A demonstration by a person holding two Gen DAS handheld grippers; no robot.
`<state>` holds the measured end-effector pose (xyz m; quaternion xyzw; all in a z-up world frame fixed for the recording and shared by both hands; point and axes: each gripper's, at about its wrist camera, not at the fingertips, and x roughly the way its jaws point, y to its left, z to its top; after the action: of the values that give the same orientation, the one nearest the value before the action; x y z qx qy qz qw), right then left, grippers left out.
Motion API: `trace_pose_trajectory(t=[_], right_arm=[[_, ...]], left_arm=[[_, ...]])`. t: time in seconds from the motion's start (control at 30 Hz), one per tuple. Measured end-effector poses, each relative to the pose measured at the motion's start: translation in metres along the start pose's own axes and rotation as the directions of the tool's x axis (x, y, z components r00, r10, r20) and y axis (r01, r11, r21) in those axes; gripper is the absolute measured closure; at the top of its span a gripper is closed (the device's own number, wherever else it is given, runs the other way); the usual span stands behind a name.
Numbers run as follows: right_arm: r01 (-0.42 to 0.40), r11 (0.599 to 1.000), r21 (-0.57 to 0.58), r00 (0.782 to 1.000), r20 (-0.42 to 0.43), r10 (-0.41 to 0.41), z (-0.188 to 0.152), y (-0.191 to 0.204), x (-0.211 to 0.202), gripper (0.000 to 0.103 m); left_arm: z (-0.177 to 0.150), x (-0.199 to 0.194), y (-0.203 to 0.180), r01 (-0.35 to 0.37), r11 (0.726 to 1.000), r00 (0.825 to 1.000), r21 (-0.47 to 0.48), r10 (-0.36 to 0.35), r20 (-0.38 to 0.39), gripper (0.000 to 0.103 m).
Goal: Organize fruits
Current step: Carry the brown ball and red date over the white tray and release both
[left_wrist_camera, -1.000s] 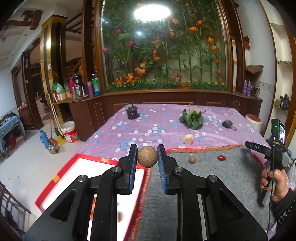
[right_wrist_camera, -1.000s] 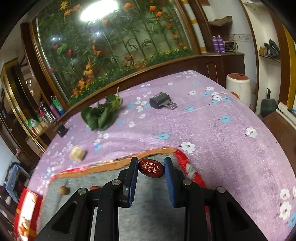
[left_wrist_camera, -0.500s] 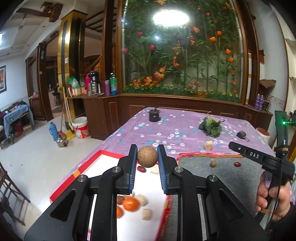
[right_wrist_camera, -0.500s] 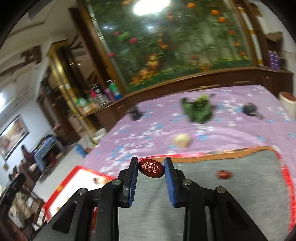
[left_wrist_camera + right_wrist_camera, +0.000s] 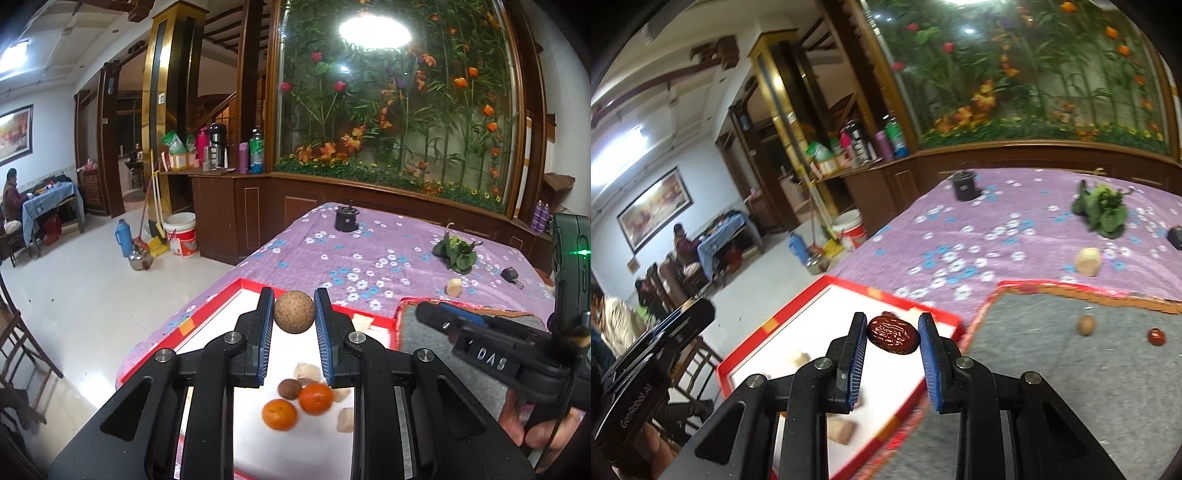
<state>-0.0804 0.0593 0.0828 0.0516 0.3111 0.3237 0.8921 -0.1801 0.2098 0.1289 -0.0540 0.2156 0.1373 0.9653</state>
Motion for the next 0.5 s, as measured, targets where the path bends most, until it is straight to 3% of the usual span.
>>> trace_pose_trajectory(t=[0.5], right_arm=[[-0.037, 0.996, -0.075, 0.988, -0.151, 0.025, -0.029, 0.045, 0.063, 0.076]], left_arm=[[-0.032, 0.056, 0.039, -0.074, 0.997, 0.988, -0.029, 0.069, -0.137, 0.082]])
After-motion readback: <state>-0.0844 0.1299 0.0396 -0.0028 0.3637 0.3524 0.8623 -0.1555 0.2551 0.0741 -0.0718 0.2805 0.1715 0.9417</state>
